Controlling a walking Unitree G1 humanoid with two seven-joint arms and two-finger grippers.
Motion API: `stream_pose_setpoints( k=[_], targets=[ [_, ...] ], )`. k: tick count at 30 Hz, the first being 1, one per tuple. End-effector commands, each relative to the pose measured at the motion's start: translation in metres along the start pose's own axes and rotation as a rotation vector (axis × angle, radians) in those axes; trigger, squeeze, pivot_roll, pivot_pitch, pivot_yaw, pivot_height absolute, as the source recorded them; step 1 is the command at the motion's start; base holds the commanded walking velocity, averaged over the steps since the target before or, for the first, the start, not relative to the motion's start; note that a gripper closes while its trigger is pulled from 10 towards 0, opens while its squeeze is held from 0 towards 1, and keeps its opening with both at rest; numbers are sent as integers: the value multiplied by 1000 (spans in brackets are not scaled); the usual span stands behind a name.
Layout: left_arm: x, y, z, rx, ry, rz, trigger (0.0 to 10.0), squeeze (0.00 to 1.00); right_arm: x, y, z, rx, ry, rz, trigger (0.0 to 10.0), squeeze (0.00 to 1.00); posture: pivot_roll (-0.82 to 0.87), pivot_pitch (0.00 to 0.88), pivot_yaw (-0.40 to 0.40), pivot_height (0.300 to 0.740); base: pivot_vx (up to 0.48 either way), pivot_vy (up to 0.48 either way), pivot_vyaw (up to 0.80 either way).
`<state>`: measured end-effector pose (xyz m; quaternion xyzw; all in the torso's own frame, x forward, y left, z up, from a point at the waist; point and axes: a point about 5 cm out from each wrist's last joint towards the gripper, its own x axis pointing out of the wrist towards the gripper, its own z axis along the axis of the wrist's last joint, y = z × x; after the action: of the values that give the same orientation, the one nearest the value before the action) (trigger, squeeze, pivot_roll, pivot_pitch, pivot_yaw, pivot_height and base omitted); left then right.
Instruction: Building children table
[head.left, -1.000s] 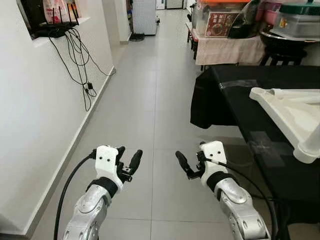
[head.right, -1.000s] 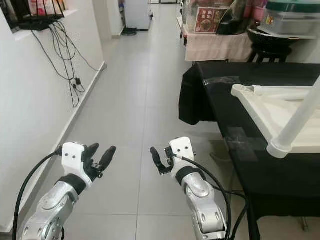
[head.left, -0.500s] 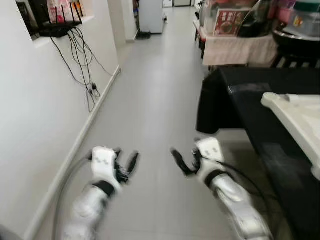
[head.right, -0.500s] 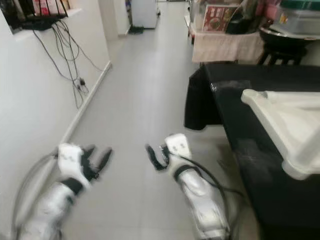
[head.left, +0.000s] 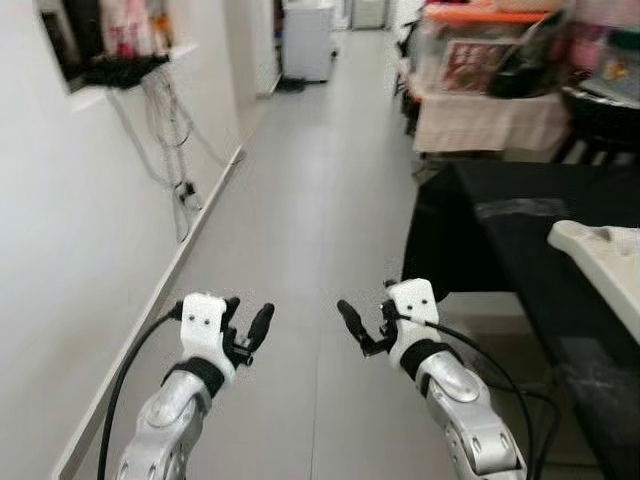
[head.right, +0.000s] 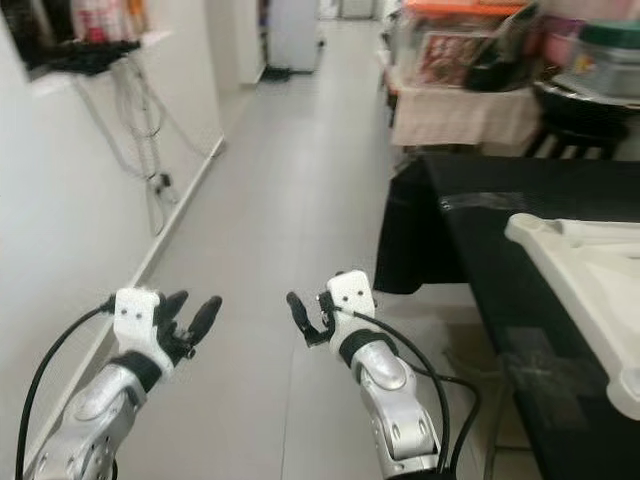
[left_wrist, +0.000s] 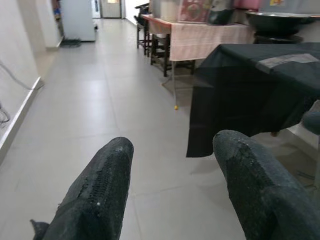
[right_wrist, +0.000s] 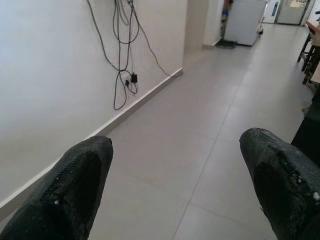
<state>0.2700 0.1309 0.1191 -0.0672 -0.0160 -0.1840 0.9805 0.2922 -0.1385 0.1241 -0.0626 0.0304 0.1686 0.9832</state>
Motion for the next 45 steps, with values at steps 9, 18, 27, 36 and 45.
stream_pose_setpoints(
  k=[9, 18, 27, 36, 45],
  targets=[
    [-1, 3, 0, 1, 1, -6, 10000, 0, 2, 0, 0, 27, -11, -8, 10000, 0, -138, 5, 16, 740, 336, 0, 0],
    [-1, 4, 1, 2, 0, -6, 10000, 0, 2, 0, 1, 36, -18, -11, 10000, 0, -137, 12, 20, 740, 328, 0, 0],
    [-1, 3, 3, -1, -4, -8, 10000, 0, 2, -1, 2, 45, -21, -14, 10000, 0, -136, 27, 18, 740, 324, 0, 0],
    [0, 3, 4, -5, -9, -8, 10000, 0, 3, -2, 2, 45, -7, -13, 10000, 0, -137, 38, 16, 740, 312, 0, -356],
    [0, 3, 6, -7, -13, -7, 10000, 0, 2, -2, 4, 56, -23, -12, 10000, 0, -132, 47, 15, 740, 305, 0, -267]
  ],
)
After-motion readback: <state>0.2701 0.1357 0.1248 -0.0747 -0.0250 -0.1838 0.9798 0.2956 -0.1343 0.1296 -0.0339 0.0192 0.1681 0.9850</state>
